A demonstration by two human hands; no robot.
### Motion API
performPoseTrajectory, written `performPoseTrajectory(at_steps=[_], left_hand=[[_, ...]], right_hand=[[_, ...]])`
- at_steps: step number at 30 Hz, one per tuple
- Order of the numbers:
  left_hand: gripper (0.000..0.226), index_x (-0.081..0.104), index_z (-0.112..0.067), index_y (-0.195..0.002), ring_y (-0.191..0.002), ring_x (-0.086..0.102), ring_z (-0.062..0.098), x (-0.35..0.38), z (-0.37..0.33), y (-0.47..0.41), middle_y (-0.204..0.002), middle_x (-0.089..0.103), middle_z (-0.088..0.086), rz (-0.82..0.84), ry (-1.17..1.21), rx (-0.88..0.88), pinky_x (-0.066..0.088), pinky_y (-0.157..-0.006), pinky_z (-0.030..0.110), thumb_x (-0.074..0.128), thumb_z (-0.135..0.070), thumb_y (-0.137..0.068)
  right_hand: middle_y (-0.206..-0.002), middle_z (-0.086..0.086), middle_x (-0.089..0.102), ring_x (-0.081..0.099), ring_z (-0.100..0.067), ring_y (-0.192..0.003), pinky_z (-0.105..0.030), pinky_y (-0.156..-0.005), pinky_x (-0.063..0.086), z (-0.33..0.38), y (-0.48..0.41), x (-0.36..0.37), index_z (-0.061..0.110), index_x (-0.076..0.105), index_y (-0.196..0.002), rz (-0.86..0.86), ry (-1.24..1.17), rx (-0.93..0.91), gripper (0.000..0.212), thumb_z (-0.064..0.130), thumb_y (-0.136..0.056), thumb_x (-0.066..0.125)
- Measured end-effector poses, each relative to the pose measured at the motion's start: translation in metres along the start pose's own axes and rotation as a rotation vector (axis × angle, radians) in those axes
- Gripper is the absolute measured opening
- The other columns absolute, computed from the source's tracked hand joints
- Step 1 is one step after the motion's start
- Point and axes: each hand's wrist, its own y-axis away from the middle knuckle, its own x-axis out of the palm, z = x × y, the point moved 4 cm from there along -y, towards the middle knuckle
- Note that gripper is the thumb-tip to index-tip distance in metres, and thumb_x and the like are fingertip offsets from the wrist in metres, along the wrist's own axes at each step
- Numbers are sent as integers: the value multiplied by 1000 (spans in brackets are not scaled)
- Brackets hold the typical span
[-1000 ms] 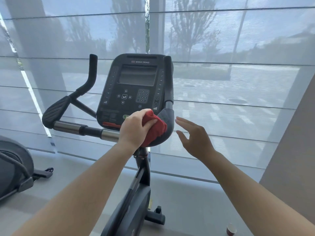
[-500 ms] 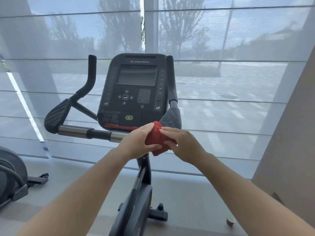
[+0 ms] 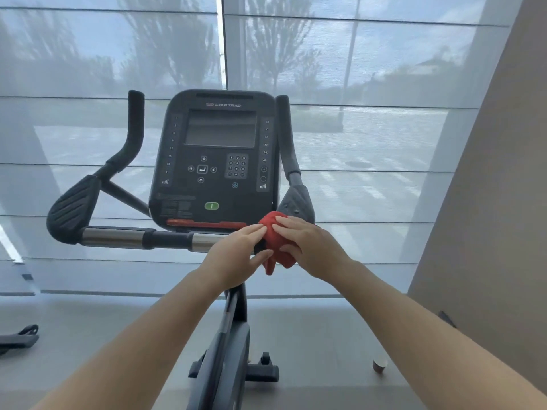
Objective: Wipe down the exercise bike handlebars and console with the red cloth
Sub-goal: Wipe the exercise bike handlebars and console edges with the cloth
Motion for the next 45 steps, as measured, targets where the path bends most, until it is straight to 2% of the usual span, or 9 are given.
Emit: performPoseTrajectory(at_steps=[2, 8, 16, 20, 23, 29, 35, 39, 45], left_hand=[[43, 48, -16, -132, -125, 45, 18, 1, -1, -7, -138, 47, -6, -21, 19, -3, 42, -99, 38, 50, -34, -92], [57, 26, -23, -146, -137, 31, 18, 13, -10, -33, -154, 22, -7, 32, 0, -72, 30, -108, 31, 45, -39, -94], [49, 50, -22, -133, -131, 40, 11, 11, -17, -46, -143, 43, -7, -73, 50, -169, 32, -108, 30, 55, -43, -88], [50, 48, -22, -135, -131, 38, 7, 12, -18, -34, -141, 43, -9, -113, 97, -187, 27, -109, 22, 58, -37, -88], [48, 45, -18, -137, -132, 36, 9, 16, -1, -23, -142, 43, -7, -156, 18, -356, 26, -110, 25, 48, -38, -93], [34, 69, -21, -106, -97, 58, 12, 19, -5, -17, -103, 69, -6, -220, 1, -443, 41, -80, 24, 43, -37, -91], [23, 70, -22, -103, -94, 57, 12, 16, -7, -20, -99, 68, -6, -196, 23, -489, 44, -81, 28, 50, -25, -93], [23, 70, -26, -105, -95, 56, 12, 16, -2, -19, -98, 68, -6, -170, 16, -484, 44, -80, 29, 49, -28, -93], [40, 69, -27, -105, -95, 56, 13, 16, 0, -18, -96, 67, -5, -157, 22, -441, 44, -79, 28, 38, -43, -88]], right_hand=[[-146, 2, 41, 33, -16, -136, -33, -107, 33, -7, -5, -2, 15, 47, -135, -7, -33, 18, 42, 13, -93, 51], [-132, 0, 57, 52, -21, -122, -40, -96, 43, -39, -27, -23, 12, 64, -117, -95, -114, 36, 30, 7, -90, 51], [-117, -1, 66, 57, -23, -109, -39, -88, 45, -61, -30, -25, 10, 66, -109, -20, -140, -119, 24, 10, -90, 52], [-119, 1, 66, 57, -21, -113, -39, -93, 45, -80, -32, -30, 15, 67, -112, -48, -192, -222, 31, 5, -84, 58], [-106, 1, 70, 61, -26, -102, -39, -84, 48, -93, -51, -38, 17, 70, -101, -104, -196, -190, 27, 4, -81, 57], [-123, 0, 63, 54, -23, -115, -36, -94, 41, -93, -41, -37, 13, 65, -114, -40, -156, -284, 28, 12, -89, 54], [-102, 0, 67, 57, -19, -91, -26, -74, 38, -87, -56, -35, 13, 68, -93, -4, -163, -276, 18, 13, -89, 51], [-100, -1, 68, 58, -23, -95, -35, -79, 46, -78, -61, -29, 19, 69, -94, -16, -113, -208, 21, 20, -89, 49], [-90, -7, 63, 54, -27, -86, -33, -77, 41, -63, -28, -29, 5, 63, -81, -38, -39, -280, 13, 15, -84, 54]])
